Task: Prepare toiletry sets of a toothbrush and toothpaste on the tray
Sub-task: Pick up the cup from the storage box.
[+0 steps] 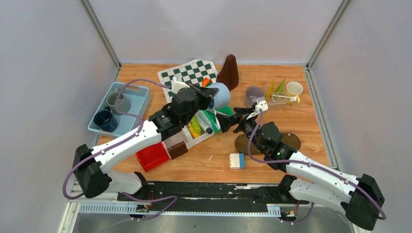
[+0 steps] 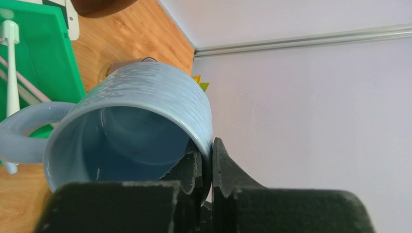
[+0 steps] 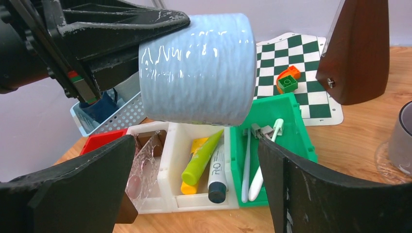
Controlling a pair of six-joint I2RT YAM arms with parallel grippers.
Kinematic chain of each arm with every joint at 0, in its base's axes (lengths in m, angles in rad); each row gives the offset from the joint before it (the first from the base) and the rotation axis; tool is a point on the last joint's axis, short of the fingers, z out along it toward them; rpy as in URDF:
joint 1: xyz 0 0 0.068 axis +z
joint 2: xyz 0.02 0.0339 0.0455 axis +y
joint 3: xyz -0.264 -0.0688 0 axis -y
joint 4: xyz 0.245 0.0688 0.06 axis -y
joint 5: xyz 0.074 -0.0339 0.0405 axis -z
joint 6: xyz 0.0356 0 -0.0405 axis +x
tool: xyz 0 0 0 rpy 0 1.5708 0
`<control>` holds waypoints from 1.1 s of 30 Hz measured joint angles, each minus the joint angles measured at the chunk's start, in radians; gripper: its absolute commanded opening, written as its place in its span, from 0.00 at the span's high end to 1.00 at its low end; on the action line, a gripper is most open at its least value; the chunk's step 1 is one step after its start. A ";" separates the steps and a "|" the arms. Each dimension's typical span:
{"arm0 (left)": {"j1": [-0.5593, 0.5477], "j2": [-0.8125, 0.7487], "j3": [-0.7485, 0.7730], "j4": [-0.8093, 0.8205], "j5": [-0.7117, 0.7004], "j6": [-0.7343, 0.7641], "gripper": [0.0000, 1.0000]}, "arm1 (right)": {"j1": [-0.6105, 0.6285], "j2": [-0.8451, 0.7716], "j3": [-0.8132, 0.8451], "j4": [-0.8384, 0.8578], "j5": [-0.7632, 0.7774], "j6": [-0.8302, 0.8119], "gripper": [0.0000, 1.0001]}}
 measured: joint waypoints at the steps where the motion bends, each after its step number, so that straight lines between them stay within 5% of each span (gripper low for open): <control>1: -0.002 0.000 0.000 0.002 -0.003 -0.002 1.00 | 0.000 0.000 0.000 0.003 0.007 -0.002 0.00; 20: -0.036 0.032 -0.005 0.033 -0.039 -0.014 1.00 | 0.000 0.106 0.031 0.070 0.054 0.008 0.00; 33: -0.066 0.076 -0.012 0.090 -0.123 -0.029 1.00 | 0.040 0.280 0.061 0.248 0.314 0.018 0.11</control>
